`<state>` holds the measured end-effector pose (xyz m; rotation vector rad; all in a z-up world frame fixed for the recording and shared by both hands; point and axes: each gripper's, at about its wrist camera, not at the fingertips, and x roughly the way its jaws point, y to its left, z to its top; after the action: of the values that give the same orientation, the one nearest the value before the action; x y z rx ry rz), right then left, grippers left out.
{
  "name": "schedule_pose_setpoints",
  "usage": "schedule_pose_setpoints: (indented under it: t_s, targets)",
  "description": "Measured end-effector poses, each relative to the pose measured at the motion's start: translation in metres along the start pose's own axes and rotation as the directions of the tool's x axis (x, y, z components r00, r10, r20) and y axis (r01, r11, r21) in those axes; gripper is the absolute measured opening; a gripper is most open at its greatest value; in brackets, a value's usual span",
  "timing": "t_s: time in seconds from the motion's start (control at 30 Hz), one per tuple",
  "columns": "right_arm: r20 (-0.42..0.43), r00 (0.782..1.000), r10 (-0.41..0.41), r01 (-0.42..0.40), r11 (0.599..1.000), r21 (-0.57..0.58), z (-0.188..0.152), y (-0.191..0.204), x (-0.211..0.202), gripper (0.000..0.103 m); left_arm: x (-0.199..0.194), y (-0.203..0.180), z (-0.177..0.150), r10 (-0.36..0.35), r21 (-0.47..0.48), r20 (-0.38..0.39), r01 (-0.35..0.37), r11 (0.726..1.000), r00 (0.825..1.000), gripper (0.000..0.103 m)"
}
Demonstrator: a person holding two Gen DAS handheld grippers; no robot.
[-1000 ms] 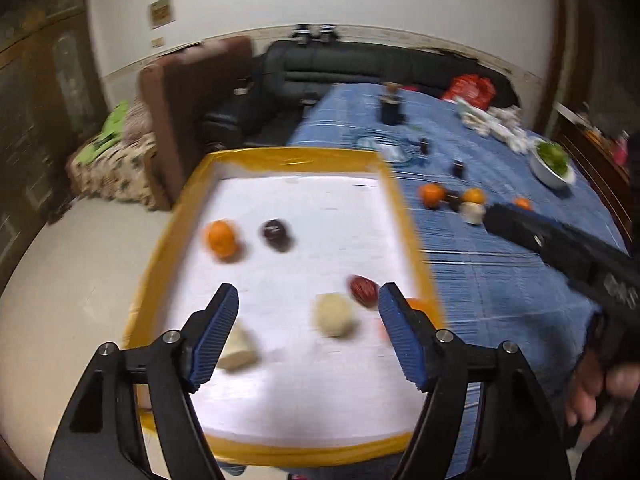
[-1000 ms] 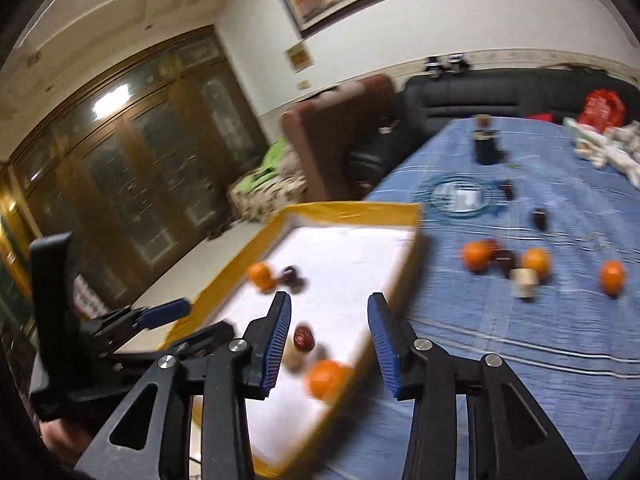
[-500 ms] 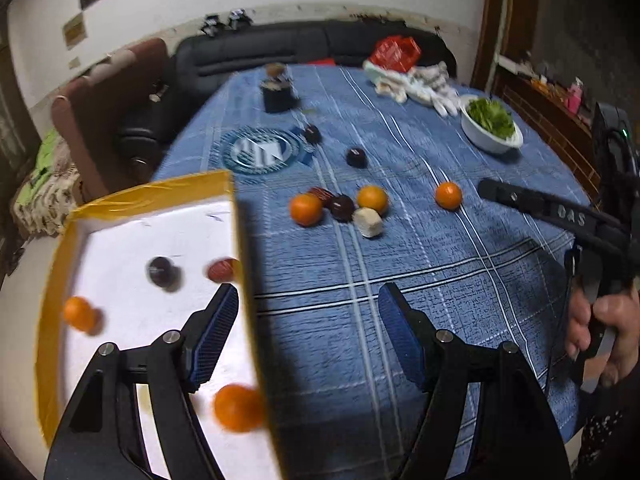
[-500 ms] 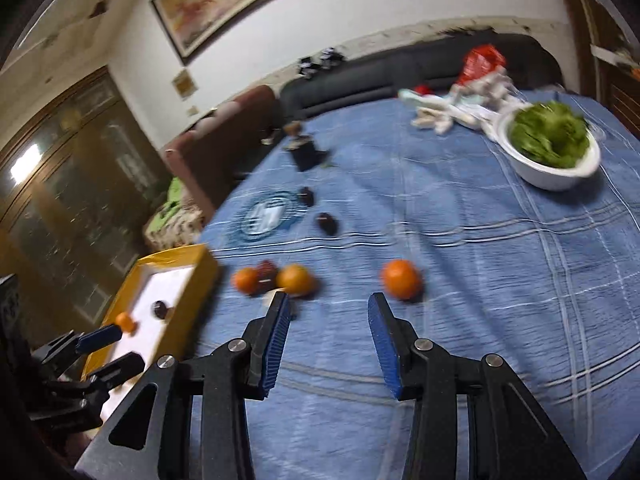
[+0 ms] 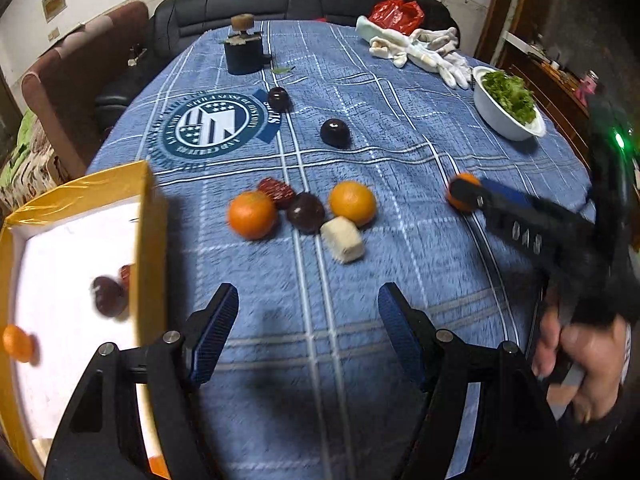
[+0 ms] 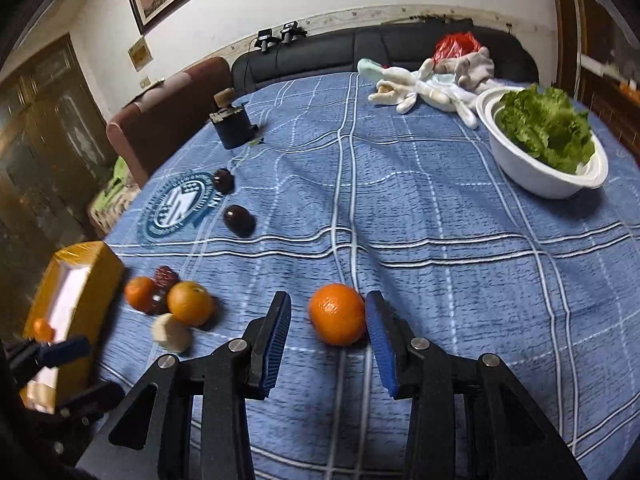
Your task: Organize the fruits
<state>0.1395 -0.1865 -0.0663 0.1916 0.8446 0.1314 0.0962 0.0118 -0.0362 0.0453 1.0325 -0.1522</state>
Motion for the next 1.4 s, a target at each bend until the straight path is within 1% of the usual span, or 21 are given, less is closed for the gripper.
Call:
schedule_pose_setpoints:
  t_s: [0.07,0.1,0.13,0.17,0.3,0.4,0.47,0.53,0.57,0.63,0.67,0.7,0.73,0.77,0.83,0.93,1.0,1.1,1.2,1.3,1.4]
  targets:
    - [-0.011,0.999,-0.039,0.038,0.999,-0.02,-0.003,-0.003,0.006,0.04,0.012,-0.006,0.005,0.011,-0.012,-0.013,-0.011,1.0,1.0,0.072]
    - [-0.021,0.999,-0.037,0.037,0.999,-0.015,-0.003,-0.006,0.01,0.04,0.015,-0.007,0.007,0.018,-0.016,-0.015,-0.018,1.0,1.0,0.072]
    - [-0.029,0.999,-0.03,0.03,1.0,0.001,-0.005,-0.011,0.013,0.039,0.021,-0.009,0.009,0.034,-0.025,-0.017,-0.034,0.999,0.999,0.072]
    - [-0.028,0.999,-0.016,0.016,1.0,0.016,-0.006,-0.016,0.014,0.036,0.027,-0.009,0.011,0.048,-0.042,-0.018,-0.049,0.998,0.999,0.072]
    - [-0.016,1.0,0.027,-0.026,0.999,0.04,-0.006,-0.023,0.014,0.035,0.042,-0.007,0.016,0.063,-0.089,-0.02,-0.064,0.994,0.998,0.071]
    - [-0.011,0.999,0.053,-0.052,0.997,0.064,-0.004,-0.027,0.013,0.035,0.045,-0.008,0.017,0.085,-0.092,0.004,-0.084,0.992,0.996,0.066]
    - [-0.011,0.997,0.072,-0.071,0.994,0.086,-0.003,-0.03,0.013,0.035,0.045,-0.008,0.019,0.082,-0.106,0.016,-0.08,0.991,0.997,0.063]
    - [-0.007,0.997,0.076,-0.075,0.993,0.09,-0.003,-0.031,0.011,0.035,0.045,-0.01,0.02,0.077,-0.099,0.026,-0.074,0.992,0.997,0.051]
    - [-0.002,0.997,0.082,-0.082,0.993,0.089,-0.002,-0.03,0.009,0.035,0.046,-0.013,0.019,0.091,-0.078,0.032,-0.088,0.993,0.995,0.05]
    - [0.01,0.995,0.095,-0.095,0.992,0.087,-0.002,-0.029,0.005,0.035,0.045,-0.015,0.018,0.084,-0.069,0.044,-0.081,0.994,0.995,0.043]
    - [0.021,0.994,0.105,-0.107,0.991,0.085,-0.002,-0.028,0.002,0.034,0.045,-0.015,0.018,0.084,-0.067,0.045,-0.081,0.994,0.995,0.042]
    - [0.029,0.993,0.115,-0.117,0.99,0.082,-0.001,-0.027,0.0,0.034,0.045,-0.015,0.018,0.079,-0.062,0.048,-0.076,0.995,0.996,0.033]
    - [0.034,0.992,0.123,-0.126,0.989,0.081,-0.001,-0.026,-0.001,0.034,0.044,-0.015,0.018,0.078,-0.056,0.054,-0.075,0.996,0.996,0.017]
    - [0.036,0.99,0.139,-0.141,0.986,0.083,-0.001,-0.026,-0.003,0.034,0.042,-0.013,0.016,0.062,-0.057,0.054,-0.059,0.997,0.997,0.016]
    - [0.034,0.986,0.163,-0.166,0.982,0.089,-0.001,-0.025,-0.004,0.034,0.039,-0.01,0.014,0.045,-0.07,0.055,-0.041,0.997,0.997,0.015]
    - [0.049,0.982,0.181,-0.184,0.98,0.071,-0.001,-0.019,-0.008,0.034,0.036,-0.006,0.009,0.044,-0.063,0.061,-0.04,0.997,0.997,0.015]
    - [0.06,0.978,0.2,-0.204,0.977,0.062,-0.001,-0.015,-0.011,0.034,0.032,-0.002,0.005,0.02,-0.079,0.057,-0.016,0.997,0.998,0.015]
    - [0.072,0.969,0.236,-0.24,0.97,0.042,-0.003,-0.007,-0.015,0.034,0.018,-0.001,-0.003,0.014,-0.058,0.078,-0.009,0.998,0.997,0.015]
    - [0.075,0.967,0.243,-0.243,0.97,-0.005,-0.004,0.004,-0.018,0.034,-0.003,0.002,-0.011,-0.016,-0.06,0.106,0.022,0.998,0.994,0.015]
    - [0.068,0.961,0.269,-0.267,0.963,-0.032,-0.006,0.017,-0.022,0.034,-0.035,0.011,-0.022,-0.054,-0.064,0.149,0.064,0.996,0.987,0.015]
    - [0.06,0.954,0.292,-0.287,0.954,-0.081,-0.01,0.039,-0.03,0.034,-0.07,0.027,-0.035,-0.033,-0.068,0.219,0.049,0.997,0.975,0.015]
